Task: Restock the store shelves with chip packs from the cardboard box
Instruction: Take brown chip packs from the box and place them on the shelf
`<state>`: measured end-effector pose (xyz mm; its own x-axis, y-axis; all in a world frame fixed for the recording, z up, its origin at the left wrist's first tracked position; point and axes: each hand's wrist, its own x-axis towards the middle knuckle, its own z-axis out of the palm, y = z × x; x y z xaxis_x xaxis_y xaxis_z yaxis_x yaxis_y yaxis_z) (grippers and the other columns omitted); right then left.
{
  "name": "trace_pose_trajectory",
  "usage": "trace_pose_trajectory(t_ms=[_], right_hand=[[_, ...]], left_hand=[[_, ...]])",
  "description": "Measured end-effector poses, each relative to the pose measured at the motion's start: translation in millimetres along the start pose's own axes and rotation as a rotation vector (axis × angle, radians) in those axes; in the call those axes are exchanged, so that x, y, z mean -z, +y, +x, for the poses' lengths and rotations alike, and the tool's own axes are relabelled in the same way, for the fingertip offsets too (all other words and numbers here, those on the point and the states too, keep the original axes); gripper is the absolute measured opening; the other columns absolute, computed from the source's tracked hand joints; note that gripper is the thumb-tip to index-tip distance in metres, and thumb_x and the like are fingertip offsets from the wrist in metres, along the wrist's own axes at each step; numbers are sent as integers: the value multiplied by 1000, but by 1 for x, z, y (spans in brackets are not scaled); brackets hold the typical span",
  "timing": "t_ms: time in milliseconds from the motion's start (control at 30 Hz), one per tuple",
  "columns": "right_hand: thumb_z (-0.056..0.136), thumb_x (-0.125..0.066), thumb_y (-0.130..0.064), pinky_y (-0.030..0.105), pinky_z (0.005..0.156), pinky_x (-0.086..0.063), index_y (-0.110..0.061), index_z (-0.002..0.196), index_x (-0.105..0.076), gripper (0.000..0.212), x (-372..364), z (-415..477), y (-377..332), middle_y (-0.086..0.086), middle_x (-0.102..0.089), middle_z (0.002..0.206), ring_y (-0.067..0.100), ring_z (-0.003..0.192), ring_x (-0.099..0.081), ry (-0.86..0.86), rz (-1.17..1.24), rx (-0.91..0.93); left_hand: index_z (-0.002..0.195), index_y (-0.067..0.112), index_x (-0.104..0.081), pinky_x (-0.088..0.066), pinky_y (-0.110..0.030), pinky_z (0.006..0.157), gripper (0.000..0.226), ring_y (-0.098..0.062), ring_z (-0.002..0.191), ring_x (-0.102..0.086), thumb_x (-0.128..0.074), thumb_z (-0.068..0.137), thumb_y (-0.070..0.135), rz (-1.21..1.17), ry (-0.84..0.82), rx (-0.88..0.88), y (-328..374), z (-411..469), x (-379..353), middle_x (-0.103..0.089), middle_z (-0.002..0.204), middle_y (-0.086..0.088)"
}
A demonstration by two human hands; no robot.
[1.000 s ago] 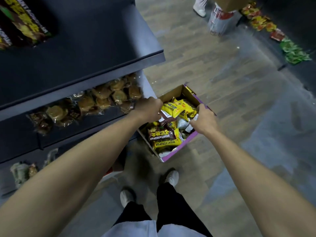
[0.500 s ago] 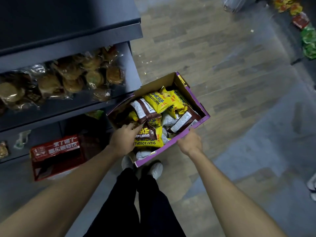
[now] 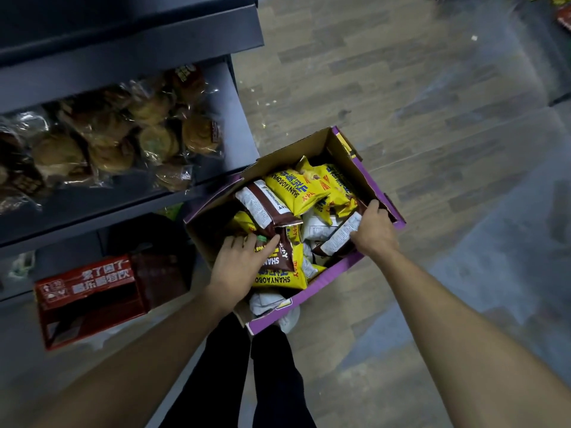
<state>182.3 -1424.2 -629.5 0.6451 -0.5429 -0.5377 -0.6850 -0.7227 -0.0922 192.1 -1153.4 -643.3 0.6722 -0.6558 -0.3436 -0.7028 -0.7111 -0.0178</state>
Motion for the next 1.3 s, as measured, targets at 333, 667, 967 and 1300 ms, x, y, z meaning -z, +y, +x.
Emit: trace_pose_trajectory(t_ms=[333,667,967,1300], right_hand=[[70,-77,-55,38,77,-41,-18,96,-64,47,33,-24,-21,8,-58,102,30,99,-51,89,-228,298],[76,-74,-35,34,59,-34,-17,108,-50,44,85,-52,-68,5,-57,105,33,94,-59,560,-87,382],[73,-74,-13,43,83,-55,-10,115,-47,50,-26,-50,-38,13,-25,153,31,134,-33,245,-8,415],[89,-67,-38,37,104,-43,-21,146,-37,66,-36,-31,-34,2,-38,132,20,124,-47,246,658,200]], left_hand=[[145,36,-39,-30,-23,39,96,-20,56,-59,-82,59,42,-118,1,-193,-30,-9,34,-59,85,-2],[153,24,-22,-53,-41,59,88,-33,87,-61,-62,76,39,-334,164,168,-40,12,77,-56,108,-10],[154,32,-4,-45,-35,66,90,-26,94,-56,-64,87,39,-406,60,307,-6,50,57,-44,113,-8],[139,29,-35,-46,-33,73,72,-31,101,-56,-73,79,39,-477,-21,318,7,68,29,-42,119,-9]])
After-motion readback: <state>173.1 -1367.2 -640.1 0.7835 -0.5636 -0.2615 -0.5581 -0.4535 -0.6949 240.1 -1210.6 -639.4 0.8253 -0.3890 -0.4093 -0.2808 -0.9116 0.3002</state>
